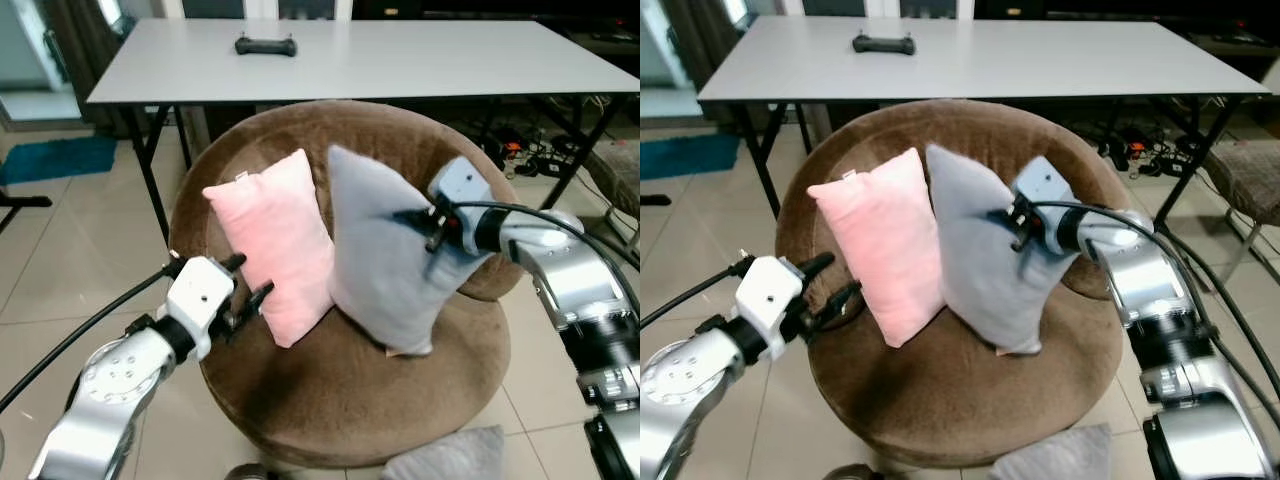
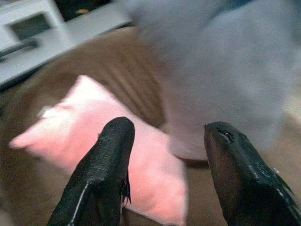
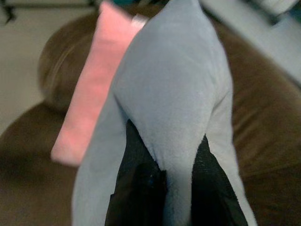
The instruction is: Move the pillow to the sofa from floor
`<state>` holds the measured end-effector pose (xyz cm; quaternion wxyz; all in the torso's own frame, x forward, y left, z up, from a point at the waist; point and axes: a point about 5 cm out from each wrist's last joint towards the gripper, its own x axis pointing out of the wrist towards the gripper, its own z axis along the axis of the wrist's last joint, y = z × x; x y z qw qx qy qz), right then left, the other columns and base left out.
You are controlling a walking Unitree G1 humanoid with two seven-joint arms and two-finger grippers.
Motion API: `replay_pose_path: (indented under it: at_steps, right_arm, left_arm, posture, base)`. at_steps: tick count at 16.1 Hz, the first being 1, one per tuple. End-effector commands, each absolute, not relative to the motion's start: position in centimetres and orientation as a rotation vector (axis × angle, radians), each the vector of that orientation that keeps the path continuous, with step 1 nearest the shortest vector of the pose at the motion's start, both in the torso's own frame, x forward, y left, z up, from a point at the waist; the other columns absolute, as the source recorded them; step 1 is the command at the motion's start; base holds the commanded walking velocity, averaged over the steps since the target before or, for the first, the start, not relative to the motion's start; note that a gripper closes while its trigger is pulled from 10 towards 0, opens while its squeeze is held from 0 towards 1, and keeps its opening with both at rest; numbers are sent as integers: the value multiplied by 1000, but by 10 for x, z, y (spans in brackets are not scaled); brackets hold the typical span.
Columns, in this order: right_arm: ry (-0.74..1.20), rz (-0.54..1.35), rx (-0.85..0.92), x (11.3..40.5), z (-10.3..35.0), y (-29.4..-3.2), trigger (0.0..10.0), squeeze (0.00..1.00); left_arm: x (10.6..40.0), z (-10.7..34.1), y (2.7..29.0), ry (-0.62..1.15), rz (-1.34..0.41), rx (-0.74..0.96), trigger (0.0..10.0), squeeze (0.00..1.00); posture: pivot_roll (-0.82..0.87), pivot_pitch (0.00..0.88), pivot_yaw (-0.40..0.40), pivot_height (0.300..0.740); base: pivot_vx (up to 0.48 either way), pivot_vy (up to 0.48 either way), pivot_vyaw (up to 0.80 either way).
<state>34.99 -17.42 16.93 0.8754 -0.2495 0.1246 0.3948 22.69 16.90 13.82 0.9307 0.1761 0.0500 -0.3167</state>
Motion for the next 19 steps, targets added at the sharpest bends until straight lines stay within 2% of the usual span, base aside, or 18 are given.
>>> replay_pose_path:
  at_steps: [1, 4, 6, 9, 11, 12, 14, 15, 16, 19]
  right_arm:
    - [285, 874, -569, 358, 171, -176, 10000, 0]
    - [358, 962, -578, 368, 162, -173, 10000, 0]
    - [358, 944, -601, 375, 159, -168, 10000, 0]
    - [231, 712, -674, 396, 173, -153, 10000, 0]
    - [150, 558, -884, 407, 186, -142, 10000, 0]
    - [115, 528, -962, 410, 190, -136, 10000, 0]
    - [93, 520, -987, 411, 192, -131, 10000, 0]
    - [73, 534, -986, 411, 194, -123, 10000, 1000]
    - [59, 538, -1002, 411, 195, -120, 10000, 1000]
    - [-66, 462, -1215, 414, 205, -112, 10000, 1000]
  left_arm:
    - [216, 143, 165, 117, -746, 346, 10000, 153]
    - [202, 141, 161, 159, -816, 327, 10000, 153]
    - [195, 141, 158, 172, -833, 319, 10000, 153]
    - [187, 143, 162, 184, -797, 321, 10000, 149]
    - [187, 145, 163, 178, -756, 330, 10000, 153]
    - [186, 146, 163, 178, -745, 332, 10000, 149]
    - [185, 146, 163, 179, -737, 332, 10000, 153]
    - [183, 146, 163, 181, -732, 330, 10000, 153]
    - [183, 146, 163, 182, -730, 329, 10000, 153]
    - [182, 146, 161, 183, -725, 324, 10000, 153]
  posture:
    - [121, 0, -30, 740]
    - [127, 28, -36, 740]
    - [129, 57, -43, 740]
    - [130, 93, -59, 740]
    - [137, 116, -73, 740]
    - [141, 117, -78, 740]
    - [146, 119, -84, 740]
    - [147, 123, -88, 740]
    - [147, 123, -88, 740]
    - [144, 116, -87, 740]
  base:
    - [0, 0, 0]
    - [0, 0, 0]
    - [0, 0, 0]
    - [0, 0, 0]
    - [0, 0, 0]
    - [0, 0, 0]
    - [0, 0, 0]
    - [0, 0, 0]
    - [0, 0, 0]
    - [0, 0, 0]
